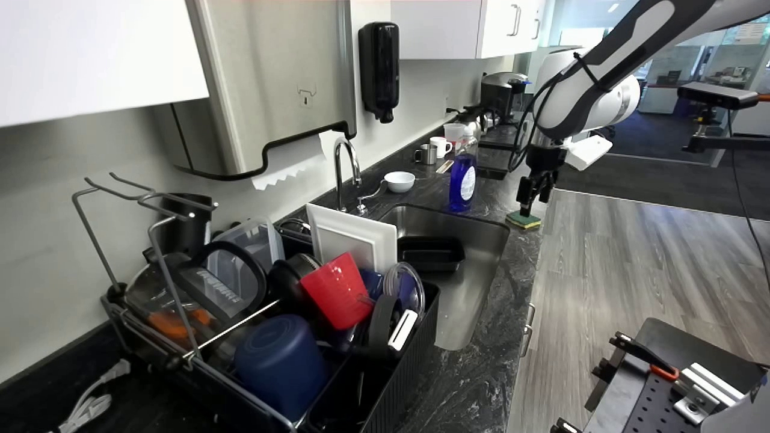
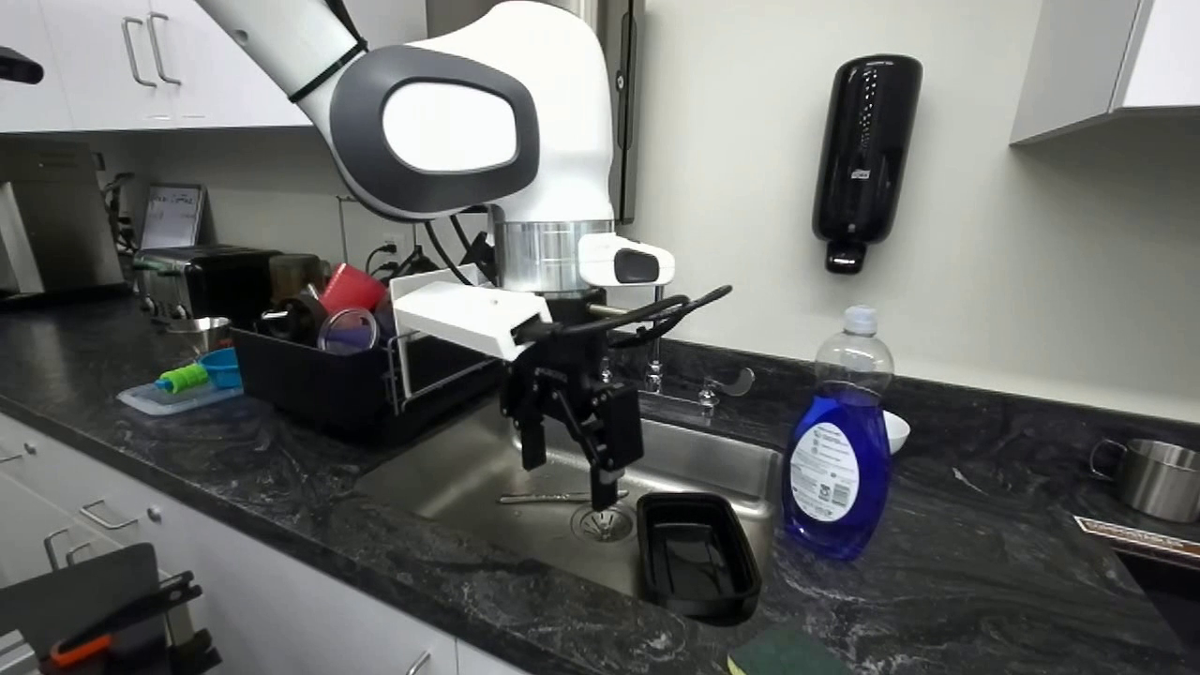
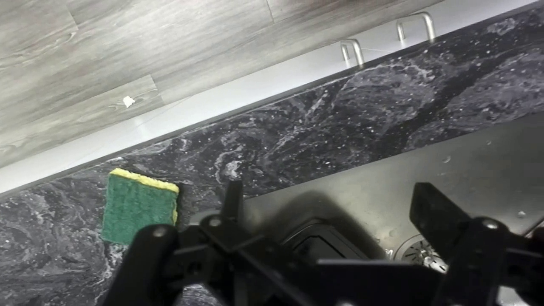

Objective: Use the sponge to wipe the counter.

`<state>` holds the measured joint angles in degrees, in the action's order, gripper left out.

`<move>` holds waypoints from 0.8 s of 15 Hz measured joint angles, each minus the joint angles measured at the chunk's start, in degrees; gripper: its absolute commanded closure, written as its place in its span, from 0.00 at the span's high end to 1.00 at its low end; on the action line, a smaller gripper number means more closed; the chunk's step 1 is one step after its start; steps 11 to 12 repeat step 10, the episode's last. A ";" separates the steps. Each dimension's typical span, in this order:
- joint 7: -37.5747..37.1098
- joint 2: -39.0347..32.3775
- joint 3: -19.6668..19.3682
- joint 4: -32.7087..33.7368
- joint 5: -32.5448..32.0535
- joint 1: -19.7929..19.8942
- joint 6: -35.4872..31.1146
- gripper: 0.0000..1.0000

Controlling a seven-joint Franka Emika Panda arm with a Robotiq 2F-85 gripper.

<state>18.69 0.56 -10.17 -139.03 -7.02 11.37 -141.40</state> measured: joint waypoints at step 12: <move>0.97 4.00 1.40 -4.94 0.01 -4.15 0.09 1.00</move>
